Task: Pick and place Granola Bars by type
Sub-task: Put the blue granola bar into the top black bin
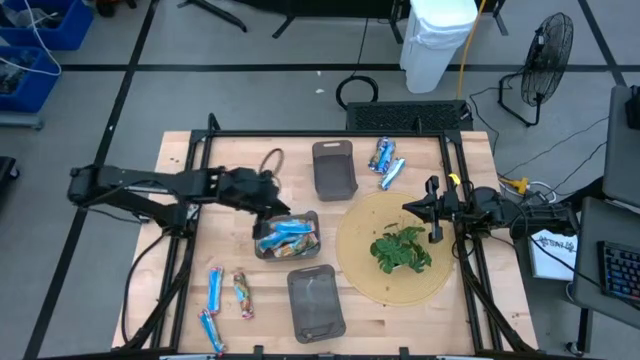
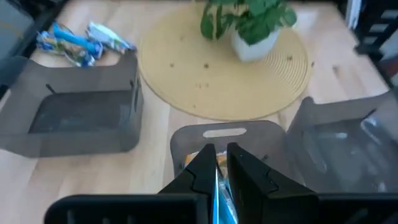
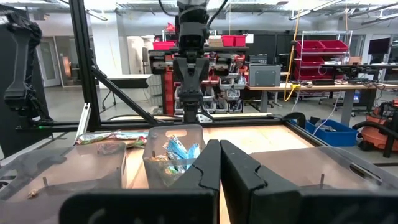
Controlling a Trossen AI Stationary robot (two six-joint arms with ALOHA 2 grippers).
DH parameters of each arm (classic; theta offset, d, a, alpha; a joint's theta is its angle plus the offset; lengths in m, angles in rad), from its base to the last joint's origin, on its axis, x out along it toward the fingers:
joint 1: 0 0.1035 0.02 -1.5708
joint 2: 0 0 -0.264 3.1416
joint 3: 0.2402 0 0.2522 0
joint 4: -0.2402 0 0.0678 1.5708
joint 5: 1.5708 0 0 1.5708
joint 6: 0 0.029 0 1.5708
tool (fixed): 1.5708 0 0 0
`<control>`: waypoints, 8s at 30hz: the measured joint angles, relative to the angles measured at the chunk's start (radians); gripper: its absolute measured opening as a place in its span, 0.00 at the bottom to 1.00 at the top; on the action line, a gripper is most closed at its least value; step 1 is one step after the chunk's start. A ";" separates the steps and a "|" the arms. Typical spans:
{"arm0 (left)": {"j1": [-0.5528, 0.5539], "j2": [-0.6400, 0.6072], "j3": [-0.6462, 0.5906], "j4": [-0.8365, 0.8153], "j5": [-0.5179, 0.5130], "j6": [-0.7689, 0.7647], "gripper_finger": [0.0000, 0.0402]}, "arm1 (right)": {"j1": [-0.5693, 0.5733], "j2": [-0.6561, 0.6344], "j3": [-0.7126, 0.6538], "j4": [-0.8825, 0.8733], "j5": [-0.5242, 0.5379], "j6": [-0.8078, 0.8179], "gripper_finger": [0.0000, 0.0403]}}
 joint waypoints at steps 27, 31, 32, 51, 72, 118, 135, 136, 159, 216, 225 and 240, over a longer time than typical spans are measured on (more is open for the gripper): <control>0.001 -0.631 -0.647 0.470 -0.123 -0.104 0.12 | 0.000 0.000 0.000 0.000 0.000 0.000 0.00; 0.001 -0.701 -0.675 0.468 -0.122 -0.105 0.12 | 0.000 0.000 0.000 0.000 0.000 0.000 0.00; 0.001 -0.720 -0.683 0.465 -0.122 -0.102 0.12 | 0.000 0.000 0.000 0.000 0.000 0.000 0.00; 0.001 -1.029 -0.742 0.279 -0.174 -0.064 0.12 | 0.000 0.000 0.000 0.075 0.000 0.143 0.00; 0.004 -1.050 -0.802 0.329 -0.121 -0.057 0.12 | 0.001 0.000 0.000 0.126 0.000 0.203 0.00; 0.003 -1.045 -0.805 0.360 -0.121 -0.042 0.12 | -0.362 1.278 1.011 -0.836 0.287 -0.096 0.12; 0.004 -1.045 -0.804 0.360 -0.121 -0.041 0.12 | -0.438 1.593 1.010 -0.814 0.102 -0.116 0.47; 0.004 -1.045 -0.804 0.360 -0.121 -0.041 0.12 | -0.438 1.606 1.010 -0.812 0.103 -0.118 0.47; 0.003 -1.045 -0.803 0.360 -0.121 -0.042 0.12 | -0.459 1.701 1.011 -0.795 0.218 -0.186 0.36; 0.004 -1.045 -0.803 0.360 -0.121 -0.042 0.12 | -0.240 1.263 1.011 -0.177 0.105 -0.183 0.00; 0.003 -1.045 -0.803 0.360 -0.121 -0.042 0.12 | -0.240 1.284 1.011 -0.102 -0.077 -0.130 0.00; 0.003 -1.045 -0.803 0.360 -0.121 -0.042 0.12 | -0.302 1.276 1.011 -0.096 -0.472 0.011 0.00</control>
